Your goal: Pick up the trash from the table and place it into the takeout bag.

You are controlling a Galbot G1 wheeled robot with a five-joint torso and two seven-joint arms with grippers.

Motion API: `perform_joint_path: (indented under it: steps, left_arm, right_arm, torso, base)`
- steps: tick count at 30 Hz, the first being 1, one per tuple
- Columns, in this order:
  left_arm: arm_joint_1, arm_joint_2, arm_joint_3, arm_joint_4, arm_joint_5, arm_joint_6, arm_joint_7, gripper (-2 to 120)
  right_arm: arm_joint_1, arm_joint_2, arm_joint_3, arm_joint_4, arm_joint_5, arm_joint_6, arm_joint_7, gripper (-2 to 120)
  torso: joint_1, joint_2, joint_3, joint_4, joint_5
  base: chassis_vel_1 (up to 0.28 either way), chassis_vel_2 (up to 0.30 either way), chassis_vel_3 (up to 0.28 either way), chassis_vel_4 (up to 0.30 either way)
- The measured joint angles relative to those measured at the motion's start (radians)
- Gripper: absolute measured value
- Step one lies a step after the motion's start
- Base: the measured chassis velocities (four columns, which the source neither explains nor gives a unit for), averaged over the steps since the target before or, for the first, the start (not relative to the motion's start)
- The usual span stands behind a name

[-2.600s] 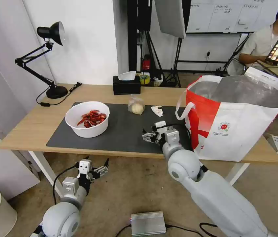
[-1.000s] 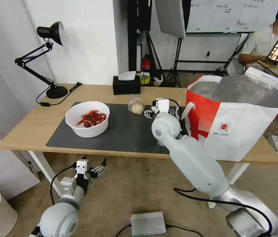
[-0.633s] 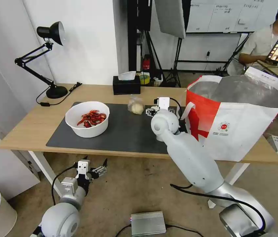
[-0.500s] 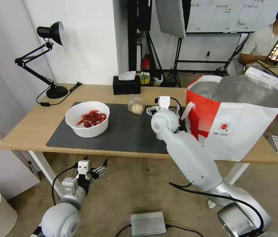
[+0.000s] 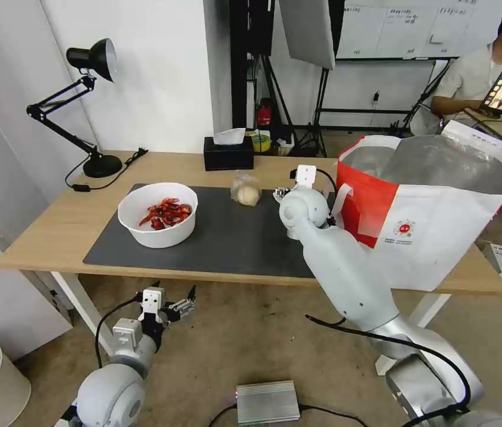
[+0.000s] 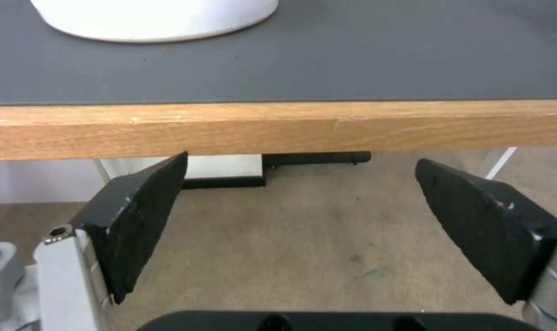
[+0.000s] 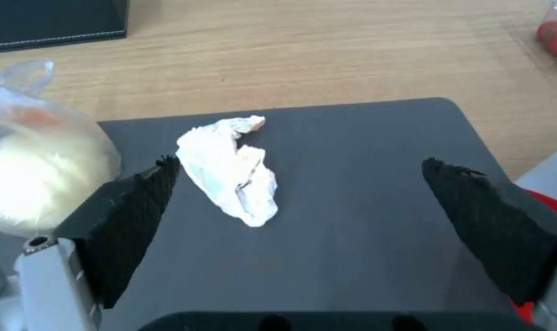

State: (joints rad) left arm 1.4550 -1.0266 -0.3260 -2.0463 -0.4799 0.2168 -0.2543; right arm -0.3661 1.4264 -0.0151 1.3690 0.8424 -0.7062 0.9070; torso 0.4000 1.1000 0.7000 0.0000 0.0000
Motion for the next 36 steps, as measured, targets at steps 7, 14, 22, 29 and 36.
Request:
perform_joint_path:
  steps: [7,14,22,29,36]
  left_arm:
    - [-0.001,-0.001,0.005,0.004,0.000,-0.001,0.000,100]
    - [-0.001,0.000,0.005,0.003,-0.001,-0.001,0.001,100]
    - [0.002,0.000,0.007,-0.002,-0.001,-0.001,0.001,100]
    - [0.002,0.003,0.009,-0.005,0.000,-0.001,0.001,100]
    - [-0.001,0.003,0.017,-0.004,0.000,-0.001,0.001,100]
  right_arm:
    - [0.013,0.014,0.010,-0.047,-0.019,0.014,-0.020,100]
    - [0.021,0.013,0.015,-0.069,-0.022,0.016,-0.056,100]
    - [0.047,0.014,0.015,-0.097,-0.028,0.016,-0.097,100]
    - [0.073,0.015,0.015,-0.133,-0.033,0.011,-0.157,100]
    - [0.090,0.010,0.018,-0.155,-0.035,-0.005,-0.212,100]
  torso:
    - [0.000,0.000,0.000,0.0000,0.0000]
    - [0.000,0.000,0.000,0.0000,0.0000]
    - [0.000,0.000,0.000,0.0000,0.0000]
    - [0.000,0.000,0.000,0.0001,0.0001]
    - [0.000,0.000,0.000,0.0000,0.0000]
  base:
    - [0.000,0.000,0.000,0.000]
    - [0.000,0.000,0.000,0.000]
    - [0.000,0.000,0.000,0.000]
    - [0.000,0.000,0.000,0.000]
    - [0.000,0.000,0.000,0.000]
